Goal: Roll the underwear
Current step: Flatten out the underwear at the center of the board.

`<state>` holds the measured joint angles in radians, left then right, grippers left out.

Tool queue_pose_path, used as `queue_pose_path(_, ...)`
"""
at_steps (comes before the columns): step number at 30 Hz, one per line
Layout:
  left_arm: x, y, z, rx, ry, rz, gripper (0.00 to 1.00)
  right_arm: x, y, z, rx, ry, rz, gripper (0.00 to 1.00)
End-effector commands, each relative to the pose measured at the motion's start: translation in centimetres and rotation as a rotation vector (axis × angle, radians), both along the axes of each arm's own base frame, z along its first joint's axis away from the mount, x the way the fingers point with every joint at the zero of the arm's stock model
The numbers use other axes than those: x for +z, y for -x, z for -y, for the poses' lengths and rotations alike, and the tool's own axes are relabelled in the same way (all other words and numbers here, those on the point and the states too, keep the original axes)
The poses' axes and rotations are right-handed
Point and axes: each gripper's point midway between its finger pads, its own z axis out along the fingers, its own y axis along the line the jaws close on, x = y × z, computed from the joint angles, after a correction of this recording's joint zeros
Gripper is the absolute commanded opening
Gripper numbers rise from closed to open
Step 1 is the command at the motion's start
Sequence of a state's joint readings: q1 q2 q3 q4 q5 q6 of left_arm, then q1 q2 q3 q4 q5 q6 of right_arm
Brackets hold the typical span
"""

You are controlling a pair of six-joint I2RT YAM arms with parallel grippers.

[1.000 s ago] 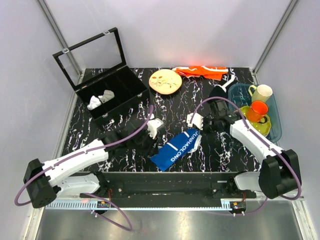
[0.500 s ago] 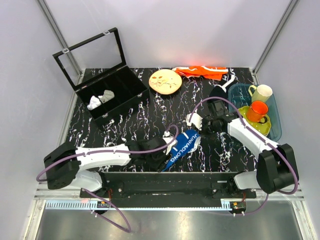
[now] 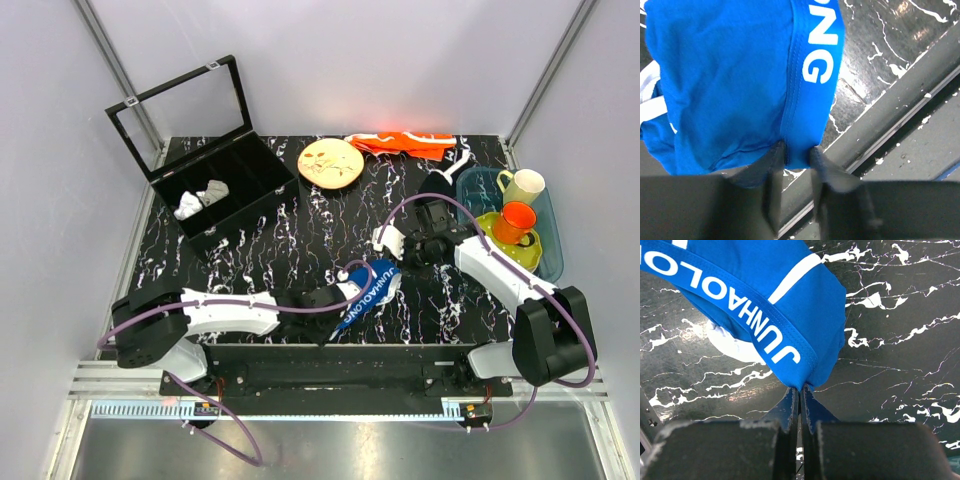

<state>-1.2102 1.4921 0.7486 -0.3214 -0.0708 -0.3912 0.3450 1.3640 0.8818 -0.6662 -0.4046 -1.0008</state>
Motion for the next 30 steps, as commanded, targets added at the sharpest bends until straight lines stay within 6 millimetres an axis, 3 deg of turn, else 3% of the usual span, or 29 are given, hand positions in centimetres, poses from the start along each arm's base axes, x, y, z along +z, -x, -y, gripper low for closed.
queue_pose_path(1, -0.2, -0.7, 0.1, 0.018, -0.031, 0.035, 0.15, 0.2, 0.0, -0.3, -0.004, -0.02, 0.002, 0.0)
queue_pose_path(4, 0.5, -0.8, 0.0, 0.009, -0.027, 0.047, 0.02, 0.5, 0.0, -0.3, -0.009, -0.022, 0.006, 0.0)
queue_pose_path(9, 3.5, -2.1, 0.0, 0.001, 0.009, 0.096, 0.0, 2.0, -0.3, -0.4, -0.034, -0.03, 0.01, 0.0)
queue_pose_path(11, 5.4, -2.8, -0.1, -0.009, 0.048, 0.105, 0.0, 3.8, -1.4, -0.6, -0.046, -0.035, 0.049, 0.0)
queue_pose_path(13, 7.3, -4.9, -0.8, 0.033, 0.076, 0.118, 0.0, 6.2, -2.9, -0.5, -0.071, -0.031, 0.096, 0.0)
queue_pose_path(14, 8.9, -5.6, -1.1, 0.022, 0.107, 0.139, 0.0, 7.1, -3.5, -0.6, -0.074, -0.03, 0.115, 0.0)
queue_pose_path(15, 10.9, -7.8, -1.5, 0.071, 0.139, 0.168, 0.0, 7.9, -3.9, -0.5, -0.082, -0.024, 0.128, 0.0)
queue_pose_path(16, 11.9, -8.7, -2.4, 0.07, 0.13, 0.184, 0.0, 10.1, -5.4, -0.7, -0.093, -0.024, 0.18, 0.0)
queue_pose_path(18, 15.1, -11.5, -4.0, 0.13, 0.161, 0.232, 0.0, 12.1, -6.7, -0.6, -0.111, -0.018, 0.221, 0.0)
queue_pose_path(19, 17.9, -12.8, -4.4, 0.131, 0.172, 0.28, 0.0, 14.5, -8.4, -0.8, -0.128, -0.021, 0.28, 0.0)
queue_pose_path(20, 19.5, -14.4, -5.7, 0.174, 0.172, 0.313, 0.0, 15.8, -9.1, -0.8, -0.137, -0.024, 0.308, 0.0)
queue_pose_path(21, 20.8, -15.1, -6.2, 0.185, 0.173, 0.333, 0.0, 16.5, -9.8, -0.9, -0.152, -0.024, 0.315, 0.0)
queue_pose_path(22, 24.0, -15.8, -6.7, 0.188, 0.195, 0.38, 0.0, 19.6, -10.9, -1.1, -0.167, -0.047, 0.382, 0.0)
queue_pose_path(23, 25.3, -16.5, -7.5, 0.205, 0.201, 0.397, 0.0, 20.9, -11.3, -1.2, -0.174, -0.061, 0.406, 0.0)
queue_pose_path(25, 28.4, -16.6, -7.9, 0.208, 0.23, 0.437, 0.0, 24.1, -11.8, -1.4, -0.193, -0.099, 0.466, 0.0)
queue_pose_path(26, 29.1, -16.4, -8.1, 0.21, 0.24, 0.442, 0.0, 24.8, -11.7, -1.4, -0.194, -0.11, 0.479, 0.0)
queue_pose_path(27, 29.4, -16.0, -7.9, 0.194, 0.253, 0.433, 0.0, 25.8, -11.2, -1.5, -0.186, -0.126, 0.503, 0.0)
queue_pose_path(30, 28.3, -13.7, -7.0, 0.129, 0.311, 0.351, 0.0, 25.4, -9.2, -1.3, -0.134, -0.136, 0.506, 0.0)
